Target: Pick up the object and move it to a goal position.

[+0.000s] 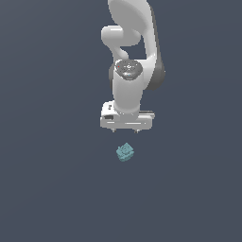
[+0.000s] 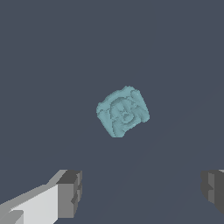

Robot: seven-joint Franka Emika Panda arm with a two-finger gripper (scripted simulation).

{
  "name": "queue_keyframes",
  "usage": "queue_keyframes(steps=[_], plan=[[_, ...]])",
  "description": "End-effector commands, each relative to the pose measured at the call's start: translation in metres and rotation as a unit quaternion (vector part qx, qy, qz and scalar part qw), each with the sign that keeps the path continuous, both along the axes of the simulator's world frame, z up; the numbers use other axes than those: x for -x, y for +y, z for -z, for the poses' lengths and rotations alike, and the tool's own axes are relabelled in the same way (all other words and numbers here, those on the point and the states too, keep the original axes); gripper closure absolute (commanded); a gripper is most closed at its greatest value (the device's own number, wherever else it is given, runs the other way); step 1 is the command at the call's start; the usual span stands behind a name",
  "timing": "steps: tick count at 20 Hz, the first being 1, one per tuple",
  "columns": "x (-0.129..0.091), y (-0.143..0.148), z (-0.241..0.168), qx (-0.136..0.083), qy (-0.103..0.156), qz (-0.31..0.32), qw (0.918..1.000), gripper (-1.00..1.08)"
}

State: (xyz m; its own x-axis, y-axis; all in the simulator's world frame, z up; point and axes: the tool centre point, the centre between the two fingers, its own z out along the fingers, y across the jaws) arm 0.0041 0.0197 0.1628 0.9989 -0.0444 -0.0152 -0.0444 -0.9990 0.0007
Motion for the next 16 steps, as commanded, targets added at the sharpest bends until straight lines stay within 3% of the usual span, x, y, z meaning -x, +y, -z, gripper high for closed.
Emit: queue_keyframes(steps=[1,8,16], plan=[[-0.002,0.000,0.003,0.000,0.000,0.024,0.9997,-0.92],[-0.011,0.000,0.014,-0.001,0.000,0.114,0.9934,-0.92],[-0.021,0.001,0.027,-0.001,-0.001,0.224,0.9747,-0.92]])
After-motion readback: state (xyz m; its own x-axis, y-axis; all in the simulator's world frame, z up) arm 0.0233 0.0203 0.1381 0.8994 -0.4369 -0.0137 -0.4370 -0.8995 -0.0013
